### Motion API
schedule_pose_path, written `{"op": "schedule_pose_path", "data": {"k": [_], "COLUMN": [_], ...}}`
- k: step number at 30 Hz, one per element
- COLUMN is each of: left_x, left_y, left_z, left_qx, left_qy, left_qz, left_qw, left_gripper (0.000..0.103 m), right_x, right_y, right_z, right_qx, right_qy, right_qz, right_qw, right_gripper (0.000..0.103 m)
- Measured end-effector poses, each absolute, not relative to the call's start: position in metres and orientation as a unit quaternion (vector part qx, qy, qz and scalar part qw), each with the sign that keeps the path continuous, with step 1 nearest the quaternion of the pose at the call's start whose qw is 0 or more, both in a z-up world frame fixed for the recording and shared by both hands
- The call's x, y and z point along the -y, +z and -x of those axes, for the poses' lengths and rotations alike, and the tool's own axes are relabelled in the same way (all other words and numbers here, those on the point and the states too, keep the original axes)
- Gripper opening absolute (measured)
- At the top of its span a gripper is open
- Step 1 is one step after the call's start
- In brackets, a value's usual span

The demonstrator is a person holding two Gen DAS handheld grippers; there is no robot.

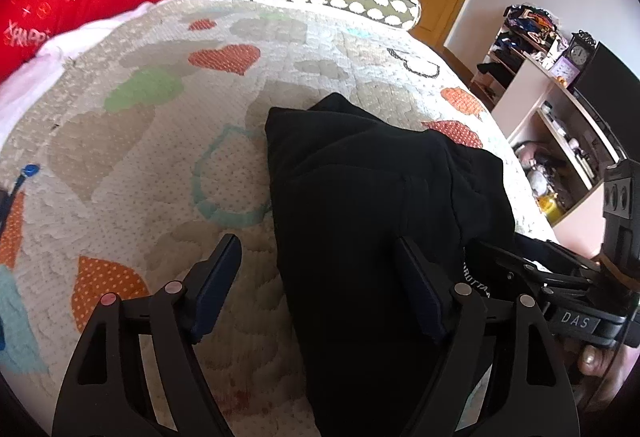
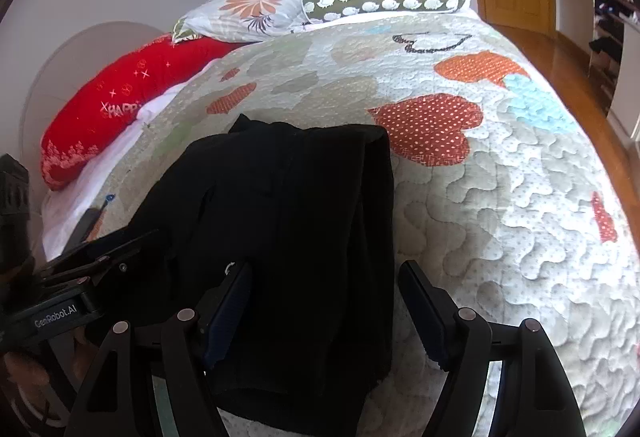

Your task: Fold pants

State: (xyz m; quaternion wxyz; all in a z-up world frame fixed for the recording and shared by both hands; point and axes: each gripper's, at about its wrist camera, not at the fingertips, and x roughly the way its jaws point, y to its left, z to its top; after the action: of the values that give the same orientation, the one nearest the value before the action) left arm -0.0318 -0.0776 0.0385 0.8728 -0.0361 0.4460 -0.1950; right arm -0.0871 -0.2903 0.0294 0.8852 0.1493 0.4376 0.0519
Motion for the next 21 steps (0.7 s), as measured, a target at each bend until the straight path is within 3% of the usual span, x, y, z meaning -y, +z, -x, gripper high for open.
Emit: {"op": "schedule_pose_path", "data": {"k": [5, 11, 14, 16, 21], "left_x": [0.077, 0.082, 0.088, 0.090, 0.089], "left_y": [0.034, 0.028, 0.027, 0.030, 0.048], "left_z": [0.023, 0.014, 0.015, 0.018, 0.023], "left_qx": [-0.457, -0.472, -0.479, -0.476, -0.457], "left_qy": [-0.199, -0.216, -0.223, -0.238, -0.245], "left_qz": [0.043, 0.057, 0.044, 0.045, 0.053], "left_qw": [0.866, 0.853, 0.848, 0.845, 0.853], "left_gripper": [0.088, 0.090, 0.089, 0.073, 0.041], "right_x": [0.298, 0.300, 0.291, 0.291, 0.286], "right_y": [0.026, 0.023, 0.024, 0.026, 0.047], "right_z": [0.079, 0.070, 0.069, 0.072, 0.075], "right_qx": [-0.430, -0.415, -0.414, -0.406, -0.388], "right_qy": [0.069, 0.082, 0.082, 0.091, 0.107], "right_qz": [-0.177, -0.205, -0.184, -0.191, -0.183], "right_qw": [0.883, 0.883, 0.888, 0.889, 0.897], "right_gripper": [0.077, 0.077, 0.065, 0.049, 0.035]}}
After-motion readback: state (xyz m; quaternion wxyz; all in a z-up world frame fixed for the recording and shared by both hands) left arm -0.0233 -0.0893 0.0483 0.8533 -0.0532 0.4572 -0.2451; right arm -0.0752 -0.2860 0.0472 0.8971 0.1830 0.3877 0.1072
